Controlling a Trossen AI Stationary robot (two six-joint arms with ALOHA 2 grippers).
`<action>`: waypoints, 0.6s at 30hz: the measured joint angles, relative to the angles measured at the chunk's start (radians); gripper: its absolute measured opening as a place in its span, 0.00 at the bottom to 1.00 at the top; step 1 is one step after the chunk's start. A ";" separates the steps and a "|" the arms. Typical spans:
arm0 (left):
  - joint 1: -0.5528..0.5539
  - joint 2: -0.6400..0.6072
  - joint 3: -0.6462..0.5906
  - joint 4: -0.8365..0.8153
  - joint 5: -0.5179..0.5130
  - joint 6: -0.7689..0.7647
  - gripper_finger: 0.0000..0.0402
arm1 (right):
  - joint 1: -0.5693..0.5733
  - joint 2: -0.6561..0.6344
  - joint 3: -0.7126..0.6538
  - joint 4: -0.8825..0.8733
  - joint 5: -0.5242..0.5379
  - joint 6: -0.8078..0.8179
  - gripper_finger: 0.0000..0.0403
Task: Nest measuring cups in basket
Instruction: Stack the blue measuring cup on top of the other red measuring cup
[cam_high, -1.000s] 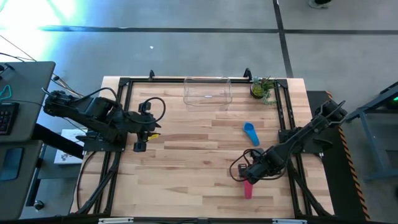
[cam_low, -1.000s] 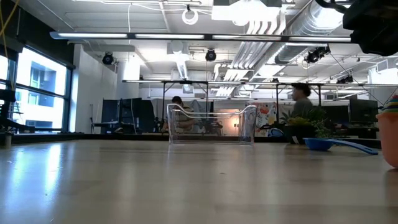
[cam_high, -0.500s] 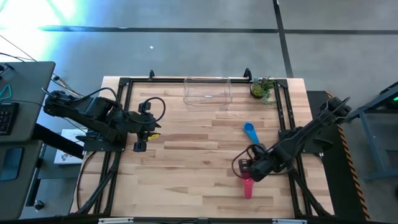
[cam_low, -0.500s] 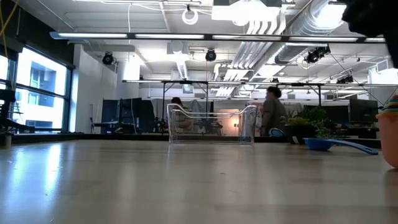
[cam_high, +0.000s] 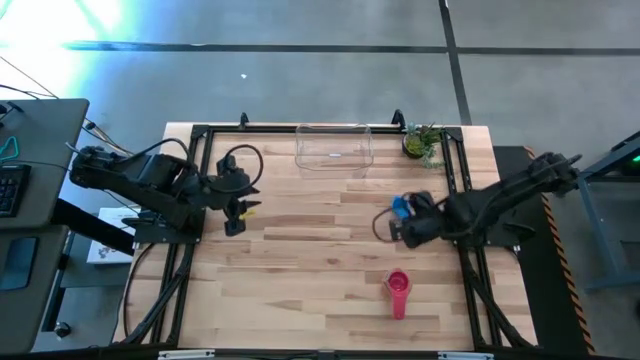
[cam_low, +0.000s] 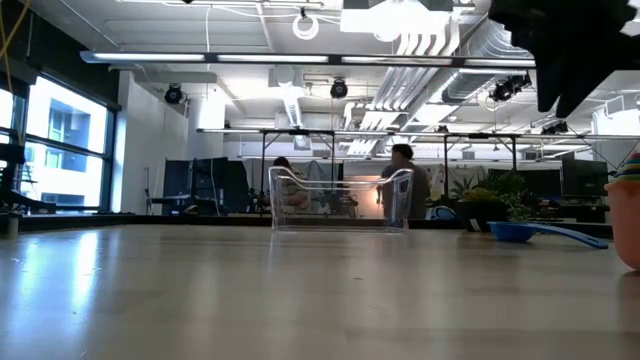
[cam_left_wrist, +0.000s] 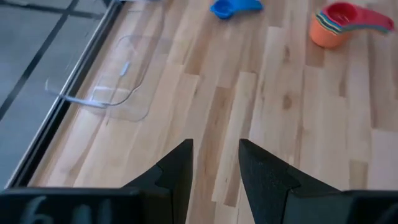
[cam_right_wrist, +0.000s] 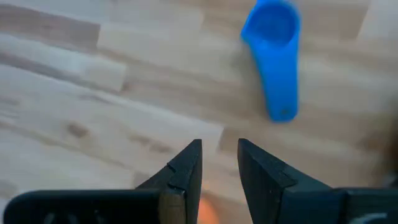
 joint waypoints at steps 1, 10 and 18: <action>0.011 0.000 0.000 0.000 0.000 -0.013 0.29 | -0.032 -0.010 0.000 -0.014 -0.007 -0.054 0.23; 0.112 0.000 0.000 0.000 -0.001 -0.061 0.29 | -0.379 -0.065 0.000 -0.062 -0.149 -0.610 0.23; 0.213 0.000 0.000 -0.002 -0.002 -0.058 0.29 | -0.637 -0.061 -0.037 0.003 -0.280 -0.930 0.23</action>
